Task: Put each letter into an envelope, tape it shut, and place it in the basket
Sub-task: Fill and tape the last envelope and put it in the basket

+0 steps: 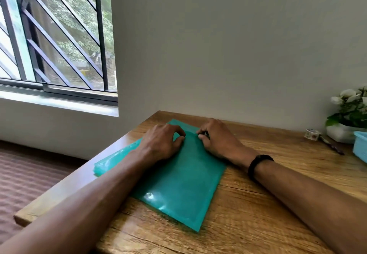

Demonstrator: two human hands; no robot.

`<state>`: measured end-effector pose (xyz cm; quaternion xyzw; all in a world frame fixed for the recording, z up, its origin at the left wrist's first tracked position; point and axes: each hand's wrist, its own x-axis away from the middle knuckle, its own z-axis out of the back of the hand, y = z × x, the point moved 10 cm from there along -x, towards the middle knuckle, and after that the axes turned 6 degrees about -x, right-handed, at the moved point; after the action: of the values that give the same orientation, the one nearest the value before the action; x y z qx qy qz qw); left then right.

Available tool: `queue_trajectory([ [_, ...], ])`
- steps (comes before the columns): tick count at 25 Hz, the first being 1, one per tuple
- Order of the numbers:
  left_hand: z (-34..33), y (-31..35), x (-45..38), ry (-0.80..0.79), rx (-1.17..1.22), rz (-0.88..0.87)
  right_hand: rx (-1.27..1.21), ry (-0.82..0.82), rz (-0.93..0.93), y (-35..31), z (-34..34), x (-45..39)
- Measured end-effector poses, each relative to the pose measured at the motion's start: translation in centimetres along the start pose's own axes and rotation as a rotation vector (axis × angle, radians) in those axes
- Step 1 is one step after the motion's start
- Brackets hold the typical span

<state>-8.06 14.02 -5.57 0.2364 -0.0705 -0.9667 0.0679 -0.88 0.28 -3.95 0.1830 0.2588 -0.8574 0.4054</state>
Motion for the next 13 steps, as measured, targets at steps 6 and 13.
queue_trajectory([
  [6,0.5,0.9,1.4,-0.004,0.003,0.086,-0.012,-0.096,-0.106,-0.3,0.0,-0.1],
  [13,2.0,0.9,3.6,0.082,-0.078,0.203,0.069,0.165,-0.045,-2.1,2.8,2.5],
])
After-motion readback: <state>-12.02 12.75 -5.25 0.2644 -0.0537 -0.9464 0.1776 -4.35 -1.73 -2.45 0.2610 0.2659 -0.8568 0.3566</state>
